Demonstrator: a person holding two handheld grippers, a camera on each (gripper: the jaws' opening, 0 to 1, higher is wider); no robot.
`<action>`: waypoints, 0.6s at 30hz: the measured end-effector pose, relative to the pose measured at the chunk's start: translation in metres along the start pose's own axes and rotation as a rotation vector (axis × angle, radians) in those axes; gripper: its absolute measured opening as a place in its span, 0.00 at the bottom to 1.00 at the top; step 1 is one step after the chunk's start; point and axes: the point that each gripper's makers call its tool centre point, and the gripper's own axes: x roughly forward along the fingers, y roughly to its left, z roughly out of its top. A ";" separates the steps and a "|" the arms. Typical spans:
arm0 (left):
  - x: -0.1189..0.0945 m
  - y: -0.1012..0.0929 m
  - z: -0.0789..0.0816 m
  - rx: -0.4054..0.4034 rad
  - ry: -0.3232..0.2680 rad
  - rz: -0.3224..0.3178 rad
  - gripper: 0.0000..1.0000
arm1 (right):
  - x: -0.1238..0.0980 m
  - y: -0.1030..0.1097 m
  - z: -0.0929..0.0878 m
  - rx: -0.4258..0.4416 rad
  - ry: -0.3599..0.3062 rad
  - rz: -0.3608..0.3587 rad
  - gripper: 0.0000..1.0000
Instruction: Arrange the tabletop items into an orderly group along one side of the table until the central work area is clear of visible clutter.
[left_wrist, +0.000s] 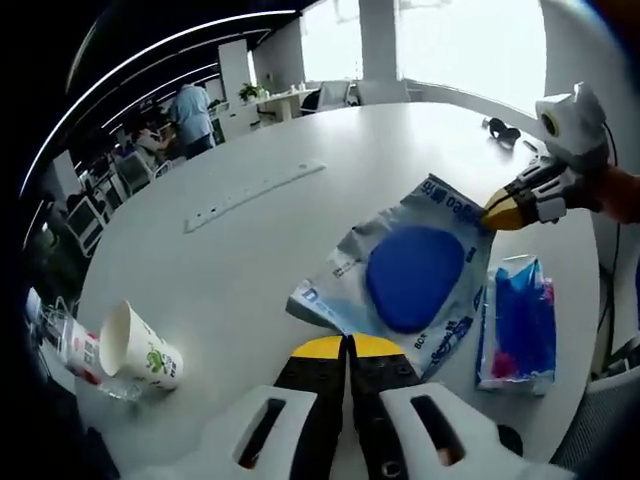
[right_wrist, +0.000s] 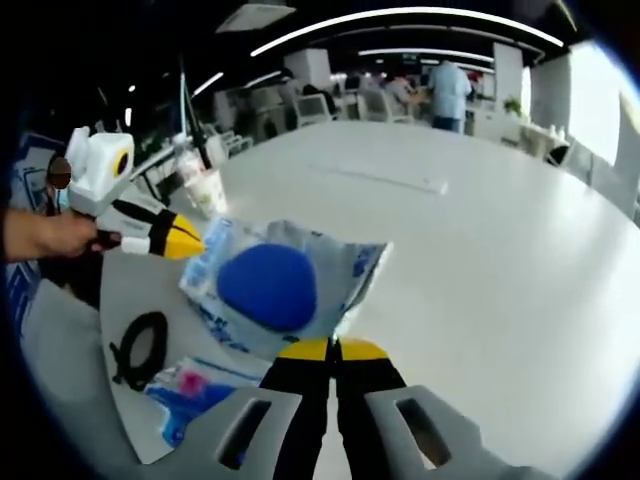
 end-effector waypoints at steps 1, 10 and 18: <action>-0.001 0.003 0.000 -0.001 -0.001 0.005 0.00 | 0.000 0.002 0.001 0.003 -0.002 0.003 0.00; -0.011 0.025 -0.001 -0.005 0.005 0.029 0.00 | 0.007 0.022 0.013 0.008 -0.014 0.026 0.00; -0.018 0.044 -0.003 -0.001 0.009 0.049 0.00 | 0.015 0.037 0.023 -0.004 -0.023 0.031 0.00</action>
